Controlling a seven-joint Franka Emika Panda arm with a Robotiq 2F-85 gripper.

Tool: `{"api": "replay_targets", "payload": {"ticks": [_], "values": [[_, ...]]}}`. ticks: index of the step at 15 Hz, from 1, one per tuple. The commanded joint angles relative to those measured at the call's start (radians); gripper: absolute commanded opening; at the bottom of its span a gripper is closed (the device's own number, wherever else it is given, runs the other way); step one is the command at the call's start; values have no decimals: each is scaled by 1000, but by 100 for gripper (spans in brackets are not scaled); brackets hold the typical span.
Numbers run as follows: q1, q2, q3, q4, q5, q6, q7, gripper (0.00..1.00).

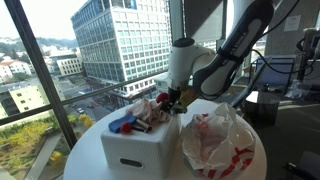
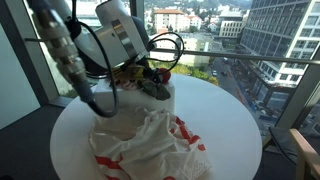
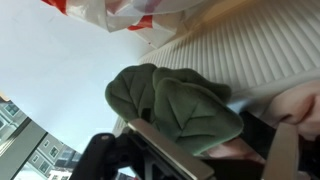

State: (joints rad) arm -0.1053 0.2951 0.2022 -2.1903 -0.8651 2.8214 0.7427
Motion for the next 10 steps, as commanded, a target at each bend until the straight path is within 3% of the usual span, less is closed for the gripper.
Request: {"api": "replay_targets", "payload": {"ticks": [1,7,10], "values": [[6,-16,-17,-20,-24,107,101,58],[10,-62,-9,-97,-33,180,167,13],[4,-118,22,-145,4,174,159,5]]}}
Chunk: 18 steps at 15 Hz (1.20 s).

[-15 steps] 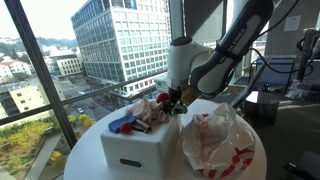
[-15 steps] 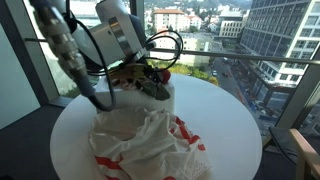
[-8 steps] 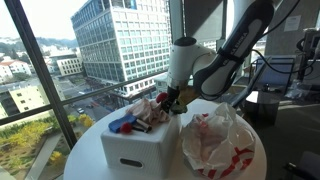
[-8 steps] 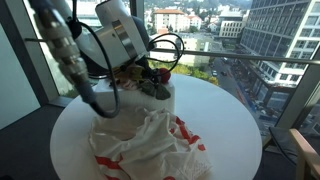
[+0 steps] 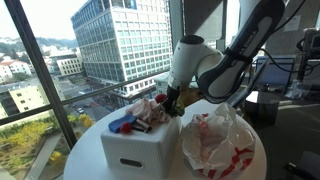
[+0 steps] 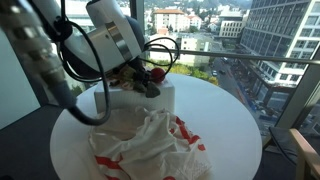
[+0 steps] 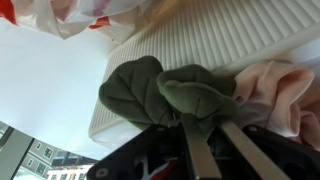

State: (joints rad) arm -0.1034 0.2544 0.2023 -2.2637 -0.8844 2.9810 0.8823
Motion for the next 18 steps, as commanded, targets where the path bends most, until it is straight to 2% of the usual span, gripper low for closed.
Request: {"api": "replay_targets", "payload": {"ticks": [1,2,5,8,9,12,14,16,18], "values": [[0,-115,46,-93,56,-14,5,6],[-3,-147,69,-113,91,-33,-9,9],[8,-288,138,-169,213,-101,-37,9],[49,-434,183,-187,330,-289,-65,8],[146,-480,122,-196,430,-398,-112,7],[203,-599,127,-189,585,-672,-166,7],[216,-640,126,-165,620,-826,-167,7],[201,-641,112,-182,621,-857,-157,7],[174,-613,95,-211,593,-829,-141,7]]}}
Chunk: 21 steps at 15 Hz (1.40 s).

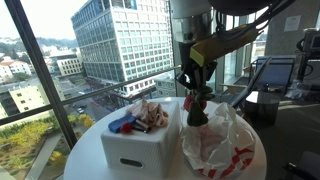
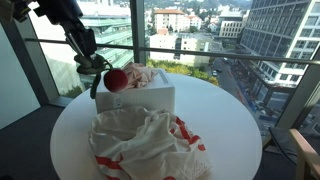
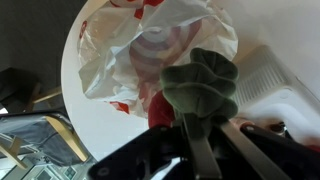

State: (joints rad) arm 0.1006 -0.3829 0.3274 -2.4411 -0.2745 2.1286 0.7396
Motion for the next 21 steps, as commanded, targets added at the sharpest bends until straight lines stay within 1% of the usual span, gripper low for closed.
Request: {"api": "replay_targets", "payload": {"ticks": [1,4,6,8,10,11,12,13,14,15,17,18,19,20,21], "values": [[-38,42,-46,-55,-25,65,-5,8],[-74,150,-82,-85,-39,141,7,6],[-81,217,-108,-95,-31,184,1,7],[-86,279,-125,-101,-75,260,14,7],[-84,340,-145,-97,-132,303,30,8],[-83,362,-156,-99,-172,324,55,34],[-77,375,-169,-101,-196,343,73,35],[-69,380,-179,-102,-203,340,78,41],[-61,376,-186,-105,-203,327,69,48],[-55,367,-190,-105,-171,297,36,57],[-48,315,-195,-113,-210,262,61,73],[-47,284,-195,-113,-252,261,95,79],[-48,265,-190,-108,-276,276,117,86],[-47,250,-181,-97,-293,318,142,95],[-44,247,-171,-75,-291,339,156,99]]}}
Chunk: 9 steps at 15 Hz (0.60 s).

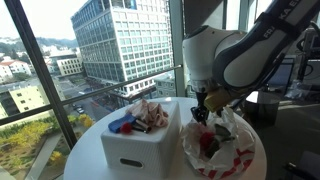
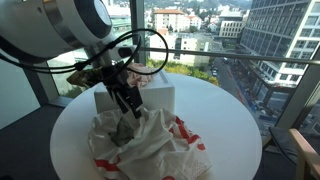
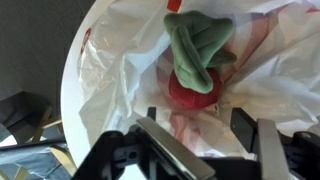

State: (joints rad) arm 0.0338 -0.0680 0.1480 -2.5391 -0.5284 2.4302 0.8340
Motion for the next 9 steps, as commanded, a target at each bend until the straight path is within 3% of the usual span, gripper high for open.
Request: {"api": "replay_targets", "payload": {"ticks": [1,4,9], "values": [[26,-68,18,45,-35,68,73,100],[37,-8,50,161,-43,152,66,100],[41,195,61,398,-6,269,139,100]]}}
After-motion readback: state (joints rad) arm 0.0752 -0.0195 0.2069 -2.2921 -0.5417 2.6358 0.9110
